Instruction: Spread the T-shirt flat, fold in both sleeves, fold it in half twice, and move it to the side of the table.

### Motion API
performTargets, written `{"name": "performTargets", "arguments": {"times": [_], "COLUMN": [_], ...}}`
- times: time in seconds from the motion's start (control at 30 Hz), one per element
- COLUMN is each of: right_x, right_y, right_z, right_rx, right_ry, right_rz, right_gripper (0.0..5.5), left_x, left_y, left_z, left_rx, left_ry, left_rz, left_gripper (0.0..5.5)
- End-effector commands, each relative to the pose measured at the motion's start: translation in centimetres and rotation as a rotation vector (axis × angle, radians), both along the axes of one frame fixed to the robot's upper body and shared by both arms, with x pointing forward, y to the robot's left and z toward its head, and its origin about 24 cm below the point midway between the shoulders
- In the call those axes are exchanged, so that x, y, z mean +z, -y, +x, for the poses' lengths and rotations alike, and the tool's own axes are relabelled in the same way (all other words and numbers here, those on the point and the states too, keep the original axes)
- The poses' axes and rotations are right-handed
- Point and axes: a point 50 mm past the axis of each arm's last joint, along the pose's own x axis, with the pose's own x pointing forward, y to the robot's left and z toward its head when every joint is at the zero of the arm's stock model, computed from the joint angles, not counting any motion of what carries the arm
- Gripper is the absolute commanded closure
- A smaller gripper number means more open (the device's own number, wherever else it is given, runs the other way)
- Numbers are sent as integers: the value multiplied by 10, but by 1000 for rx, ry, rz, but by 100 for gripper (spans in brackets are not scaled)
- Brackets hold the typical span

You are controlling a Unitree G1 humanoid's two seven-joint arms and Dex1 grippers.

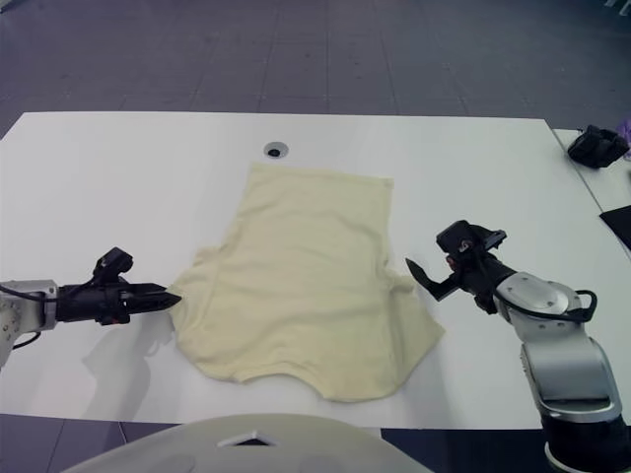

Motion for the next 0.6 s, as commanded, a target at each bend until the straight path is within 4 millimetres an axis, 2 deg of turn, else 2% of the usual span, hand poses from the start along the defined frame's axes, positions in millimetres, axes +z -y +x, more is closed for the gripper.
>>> {"name": "performTargets", "arguments": {"times": [0.03,0.3,0.43,0.6], "right_x": [2,5,6,8], "right_y": [1,2,4,6], "right_z": [3,6,7,10], "right_rx": [10,25,29,26], "right_ry": [11,17,19,26], "right_rz": [-25,-50,-57,-67], "right_gripper": [10,10,10,10], "left_x": [-6,-9,-7,2], "left_y": [-6,-3,-7,-29], "left_z": [-1,2,8,27], "left_rx": [7,-9,21,101], "left_ry": [-40,-28,11,77], "left_rz": [48,54,70,142], "left_gripper": [407,541,549,549]}}
